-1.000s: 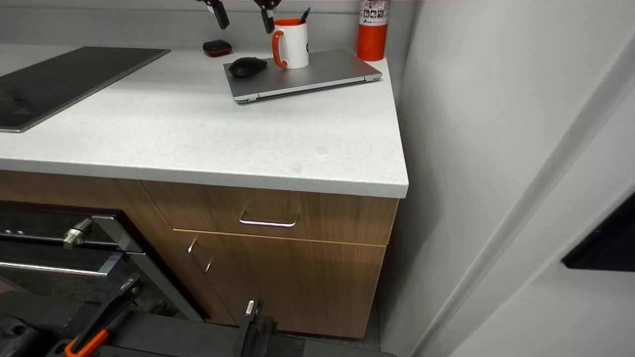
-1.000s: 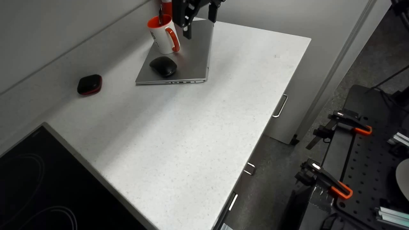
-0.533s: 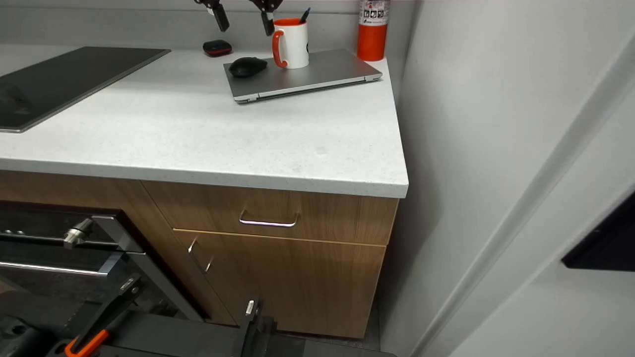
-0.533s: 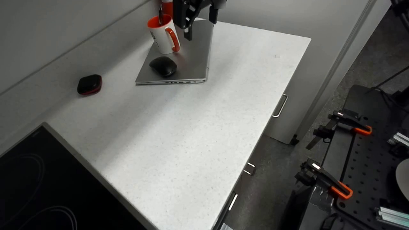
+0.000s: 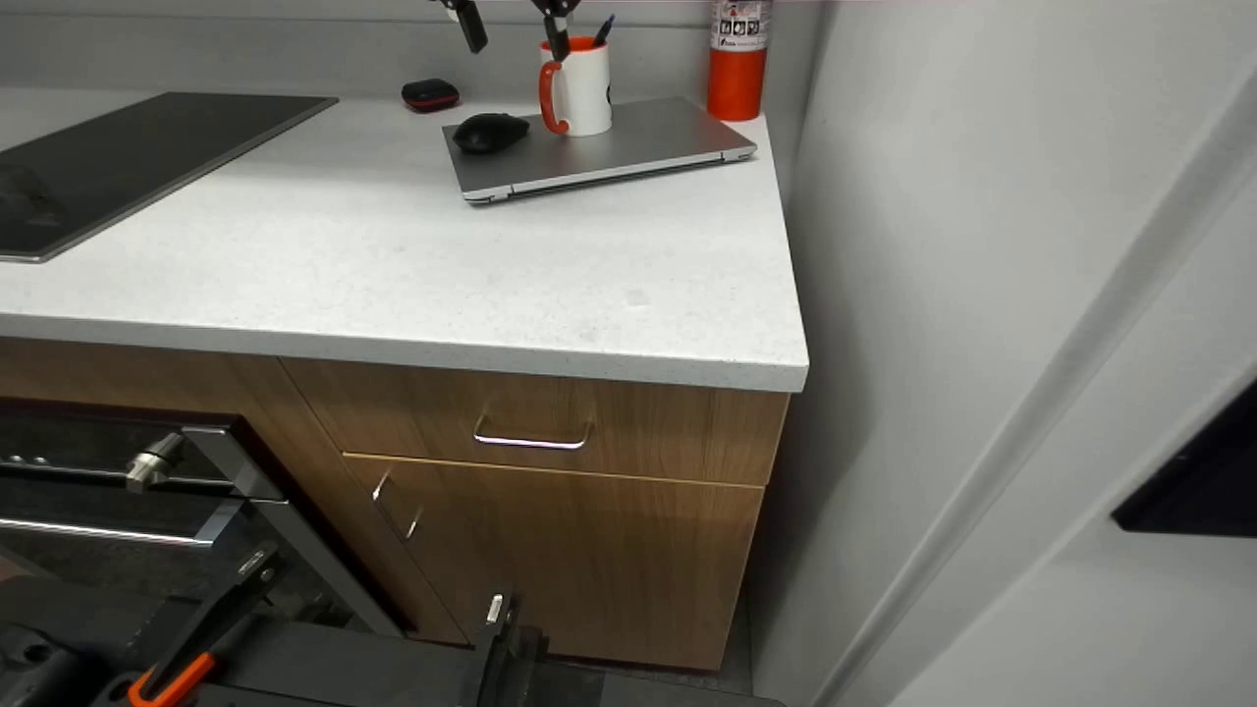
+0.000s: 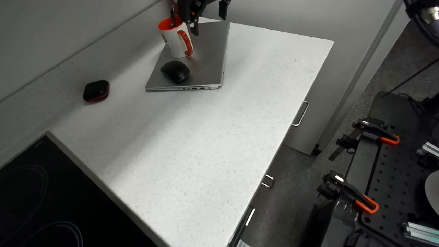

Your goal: Put the pen in the mug on the table

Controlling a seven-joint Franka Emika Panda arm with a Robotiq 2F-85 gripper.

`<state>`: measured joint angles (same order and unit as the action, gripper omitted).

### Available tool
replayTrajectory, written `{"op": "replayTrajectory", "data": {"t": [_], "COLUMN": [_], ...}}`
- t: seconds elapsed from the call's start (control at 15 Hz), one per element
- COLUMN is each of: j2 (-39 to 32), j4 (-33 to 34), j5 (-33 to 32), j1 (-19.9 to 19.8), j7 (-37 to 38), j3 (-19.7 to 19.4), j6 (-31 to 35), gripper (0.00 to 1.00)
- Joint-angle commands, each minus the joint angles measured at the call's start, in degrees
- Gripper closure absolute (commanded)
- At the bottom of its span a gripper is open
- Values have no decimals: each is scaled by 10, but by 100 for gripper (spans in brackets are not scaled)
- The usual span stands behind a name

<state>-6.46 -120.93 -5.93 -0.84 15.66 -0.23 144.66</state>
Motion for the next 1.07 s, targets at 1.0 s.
{"op": "replayTrajectory", "data": {"t": [1.0], "j2": [-96], "j4": [114], "j5": [12], "j1": [12], "j7": [64], "j3": [-33], "j6": [8], "gripper": [0]}}
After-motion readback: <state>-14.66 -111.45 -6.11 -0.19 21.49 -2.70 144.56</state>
